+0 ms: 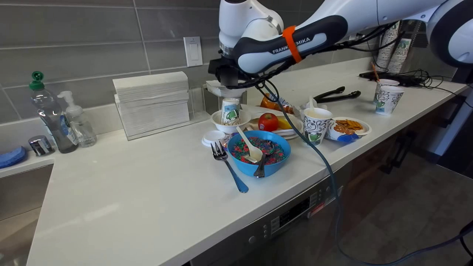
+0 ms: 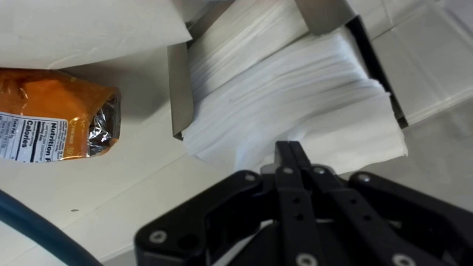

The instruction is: Take tissue paper out of the dispenser and put it over the white plate

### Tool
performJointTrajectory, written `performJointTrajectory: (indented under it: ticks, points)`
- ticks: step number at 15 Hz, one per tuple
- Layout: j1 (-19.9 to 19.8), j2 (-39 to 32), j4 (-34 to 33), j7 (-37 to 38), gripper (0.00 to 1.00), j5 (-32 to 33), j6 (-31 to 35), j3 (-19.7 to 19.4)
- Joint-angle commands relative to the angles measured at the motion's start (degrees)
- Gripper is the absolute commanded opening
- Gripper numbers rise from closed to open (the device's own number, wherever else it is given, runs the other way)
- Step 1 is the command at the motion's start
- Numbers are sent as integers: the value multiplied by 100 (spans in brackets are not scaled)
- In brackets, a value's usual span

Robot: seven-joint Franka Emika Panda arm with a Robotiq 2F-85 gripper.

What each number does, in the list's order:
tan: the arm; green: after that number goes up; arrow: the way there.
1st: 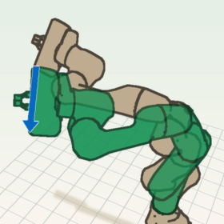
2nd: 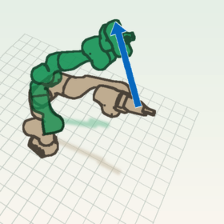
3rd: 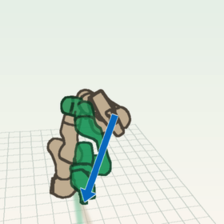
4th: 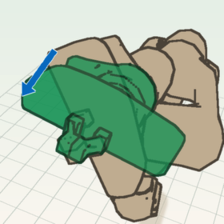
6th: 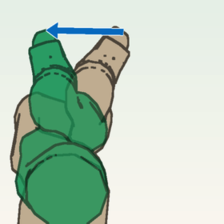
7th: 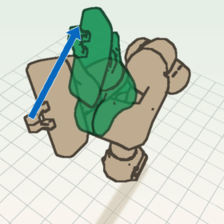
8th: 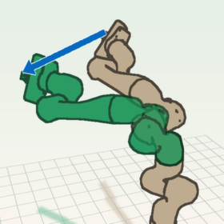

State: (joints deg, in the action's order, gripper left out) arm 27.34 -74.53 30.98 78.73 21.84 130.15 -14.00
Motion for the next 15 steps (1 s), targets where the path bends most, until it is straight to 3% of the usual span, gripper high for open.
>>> performJointTrajectory:
  ticks: [1, 7, 15]
  points:
    - [-14, 158, -128, -138, 0, -225, -139, 248]
    - [-12, 749, 14, -411, 0, -532, -941, 711]
    - [-311, 1416, 125, -844, 0, -1304, -1843, 1478]
